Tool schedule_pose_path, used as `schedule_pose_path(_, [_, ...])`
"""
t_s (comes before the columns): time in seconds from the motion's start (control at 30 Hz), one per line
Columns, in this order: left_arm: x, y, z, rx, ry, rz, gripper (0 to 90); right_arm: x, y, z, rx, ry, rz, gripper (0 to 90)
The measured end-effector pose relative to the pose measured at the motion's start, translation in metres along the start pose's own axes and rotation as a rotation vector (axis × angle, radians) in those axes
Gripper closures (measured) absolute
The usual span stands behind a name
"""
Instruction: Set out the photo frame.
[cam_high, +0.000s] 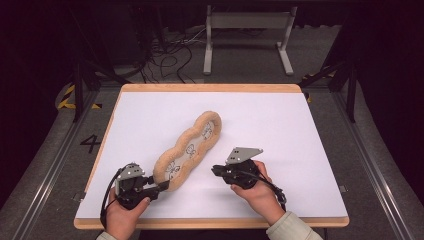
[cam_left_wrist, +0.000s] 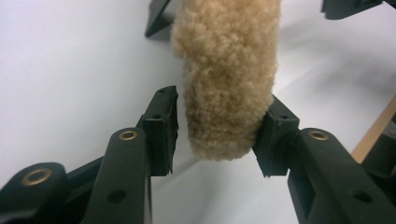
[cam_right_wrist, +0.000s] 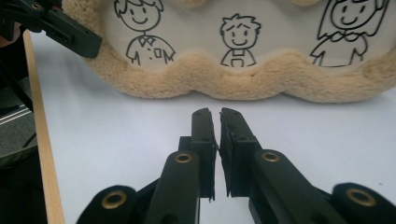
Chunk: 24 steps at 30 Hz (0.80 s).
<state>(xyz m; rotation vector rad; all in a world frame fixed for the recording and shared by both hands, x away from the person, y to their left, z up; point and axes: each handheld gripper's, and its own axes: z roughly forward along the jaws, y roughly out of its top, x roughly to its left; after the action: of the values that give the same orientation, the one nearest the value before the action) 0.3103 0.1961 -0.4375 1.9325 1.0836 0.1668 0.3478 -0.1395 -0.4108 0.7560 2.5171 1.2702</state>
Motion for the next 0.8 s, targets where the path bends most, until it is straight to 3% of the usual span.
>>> schedule_pose_path(0.43, [0.034, 0.004, -0.006, -0.067, 0.128, -0.066, 55.2, -0.020, 0.008, -0.013, -0.012, -0.105, -0.002, 71.4])
schedule_pose_path(0.53, [0.036, 0.006, -0.002, -0.064, 0.140, -0.042, 56.9, -0.030, 0.013, -0.013, -0.005, -0.132, 0.010, 67.8])
schedule_pose_path(0.63, [0.034, 0.008, 0.001, -0.069, 0.182, -0.017, 62.4, -0.038, 0.018, -0.012, -0.001, -0.166, 0.020, 63.4])
schedule_pose_path(0.8, [0.039, 0.010, 0.001, -0.062, 0.157, -0.041, 64.7, -0.061, 0.029, -0.004, 0.017, -0.235, 0.045, 60.6])
